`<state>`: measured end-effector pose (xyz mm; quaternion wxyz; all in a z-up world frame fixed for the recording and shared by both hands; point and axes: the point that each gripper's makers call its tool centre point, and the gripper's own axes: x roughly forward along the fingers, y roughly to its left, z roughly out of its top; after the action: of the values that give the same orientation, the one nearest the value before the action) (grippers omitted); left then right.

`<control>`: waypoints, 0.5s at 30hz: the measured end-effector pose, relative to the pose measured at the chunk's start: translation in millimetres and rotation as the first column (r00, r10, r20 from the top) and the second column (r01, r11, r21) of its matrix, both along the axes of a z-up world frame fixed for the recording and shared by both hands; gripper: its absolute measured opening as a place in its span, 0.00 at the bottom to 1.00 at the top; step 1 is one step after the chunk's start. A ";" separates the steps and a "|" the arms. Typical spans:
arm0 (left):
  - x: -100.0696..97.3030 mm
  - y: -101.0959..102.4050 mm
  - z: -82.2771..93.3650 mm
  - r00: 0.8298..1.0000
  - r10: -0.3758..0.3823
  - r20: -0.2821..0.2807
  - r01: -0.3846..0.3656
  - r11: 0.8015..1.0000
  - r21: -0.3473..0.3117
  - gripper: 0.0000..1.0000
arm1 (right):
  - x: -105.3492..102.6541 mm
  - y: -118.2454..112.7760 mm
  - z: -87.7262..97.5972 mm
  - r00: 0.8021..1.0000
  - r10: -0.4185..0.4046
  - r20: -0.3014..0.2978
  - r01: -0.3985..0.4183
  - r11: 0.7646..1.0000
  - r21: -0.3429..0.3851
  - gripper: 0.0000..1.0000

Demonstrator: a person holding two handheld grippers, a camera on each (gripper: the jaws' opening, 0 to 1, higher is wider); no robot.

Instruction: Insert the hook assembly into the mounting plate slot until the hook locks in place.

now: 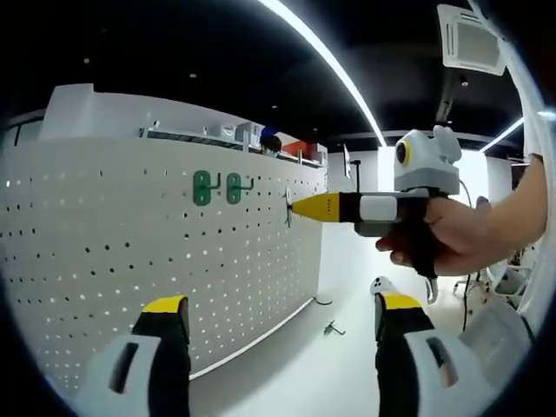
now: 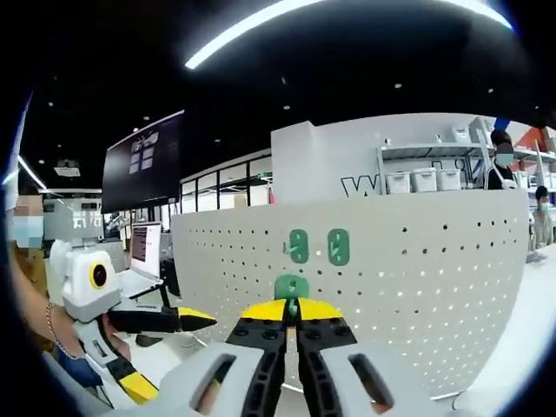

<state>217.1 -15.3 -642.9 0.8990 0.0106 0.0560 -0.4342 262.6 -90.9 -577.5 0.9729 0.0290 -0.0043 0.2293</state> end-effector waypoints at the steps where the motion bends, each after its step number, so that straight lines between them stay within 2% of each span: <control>1: -0.3 0.5 -0.3 1.000 0.000 -0.001 0.000 1.000 0.000 0.90 | 2.1 -3.4 0.7 1.000 -0.011 0.001 0.011 1.000 0.000 0.00; 15: -4.9 12.6 -5.2 1.000 0.017 -0.011 -0.017 1.000 0.005 0.89 | 27.8 -30.8 14.8 0.997 -0.079 0.027 0.079 0.997 -0.022 0.00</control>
<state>212.2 -2.6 -648.1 0.9023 0.0100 0.0619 -0.4265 290.4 -121.7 -562.7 0.9814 0.0146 -0.0156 0.1910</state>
